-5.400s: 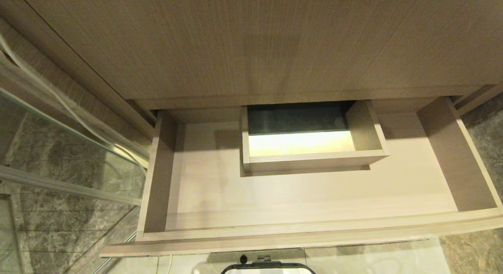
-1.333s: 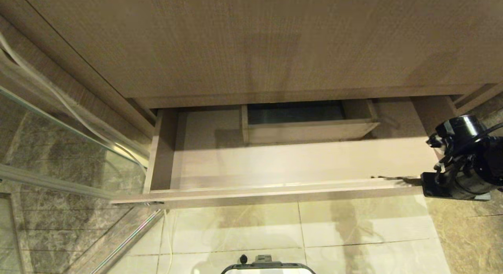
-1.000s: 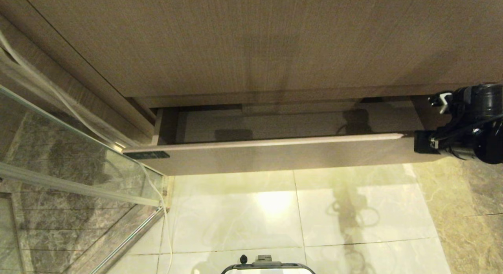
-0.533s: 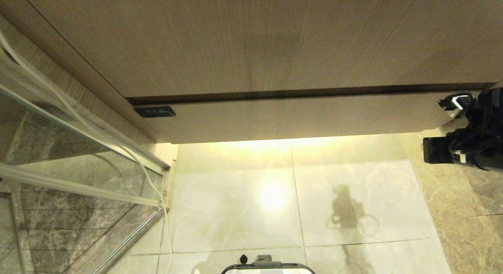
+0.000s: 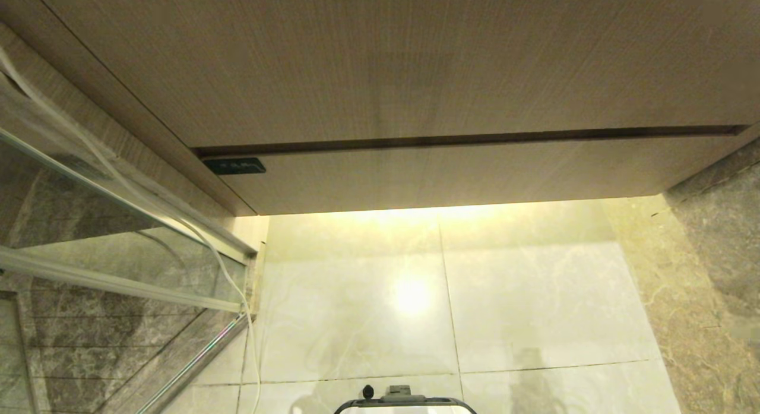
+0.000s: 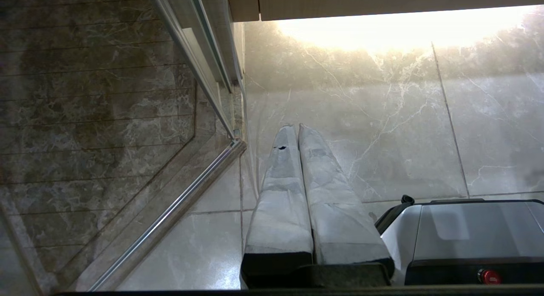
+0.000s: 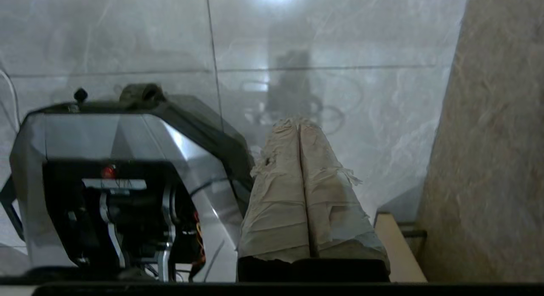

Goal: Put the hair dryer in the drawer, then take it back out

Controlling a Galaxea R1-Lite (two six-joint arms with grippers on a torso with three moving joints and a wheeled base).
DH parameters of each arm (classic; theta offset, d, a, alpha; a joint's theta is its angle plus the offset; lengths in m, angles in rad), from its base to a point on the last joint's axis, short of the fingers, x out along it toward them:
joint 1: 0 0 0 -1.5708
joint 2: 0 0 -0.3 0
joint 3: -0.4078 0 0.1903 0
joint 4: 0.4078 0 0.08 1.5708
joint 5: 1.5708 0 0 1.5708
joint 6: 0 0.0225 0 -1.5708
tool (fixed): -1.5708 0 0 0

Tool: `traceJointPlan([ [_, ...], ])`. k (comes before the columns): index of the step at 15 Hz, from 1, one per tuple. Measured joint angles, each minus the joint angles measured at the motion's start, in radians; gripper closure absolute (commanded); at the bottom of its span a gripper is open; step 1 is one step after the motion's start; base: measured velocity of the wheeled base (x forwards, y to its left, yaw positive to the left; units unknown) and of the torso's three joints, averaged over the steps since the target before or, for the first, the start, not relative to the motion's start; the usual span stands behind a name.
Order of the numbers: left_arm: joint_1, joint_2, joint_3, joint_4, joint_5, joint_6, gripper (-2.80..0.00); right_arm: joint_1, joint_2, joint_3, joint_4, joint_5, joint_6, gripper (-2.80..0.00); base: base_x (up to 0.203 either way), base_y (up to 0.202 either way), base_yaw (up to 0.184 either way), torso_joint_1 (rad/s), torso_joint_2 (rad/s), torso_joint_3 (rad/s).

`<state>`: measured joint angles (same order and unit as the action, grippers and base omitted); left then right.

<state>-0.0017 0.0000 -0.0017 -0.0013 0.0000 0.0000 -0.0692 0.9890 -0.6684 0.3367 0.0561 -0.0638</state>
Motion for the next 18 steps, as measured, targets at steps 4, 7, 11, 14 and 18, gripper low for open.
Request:
traceJointPlan([
  [4, 0.0, 0.0, 0.0, 0.0, 0.0, 0.0, 0.0, -0.019, -0.341, 0.136, 0.12, 0.005, -0.006, 0.0, 0.0, 0.0, 0.0, 0.0, 0.0, 0.0],
  [7, 0.0, 0.0, 0.0, 0.0, 0.0, 0.001, 0.0, -0.022, -0.563, 0.339, 0.026, 0.0, -0.039, 0.0, 0.0, 0.0, 0.0, 0.0, 0.0, 0.0],
  [11, 0.0, 0.0, 0.0, 0.0, 0.0, 0.001, 0.0, 0.022, -0.727, 0.534, -0.222, -0.026, -0.054, 0.0, 0.0, 0.0, 0.0, 0.0, 0.0, 0.0],
  [14, 0.0, 0.0, 0.0, 0.0, 0.0, 0.0, 0.0, 0.048, -0.846, 0.636, -0.374, -0.046, -0.048, 0.0, 0.0, 0.0, 0.0, 0.0, 0.0, 0.0],
  [18, 0.0, 0.0, 0.0, 0.0, 0.0, 0.0, 0.0, 0.06, -0.963, 0.666, -0.413, -0.069, -0.004, 0.0, 0.0, 0.0, 0.0, 0.0, 0.0, 0.0],
])
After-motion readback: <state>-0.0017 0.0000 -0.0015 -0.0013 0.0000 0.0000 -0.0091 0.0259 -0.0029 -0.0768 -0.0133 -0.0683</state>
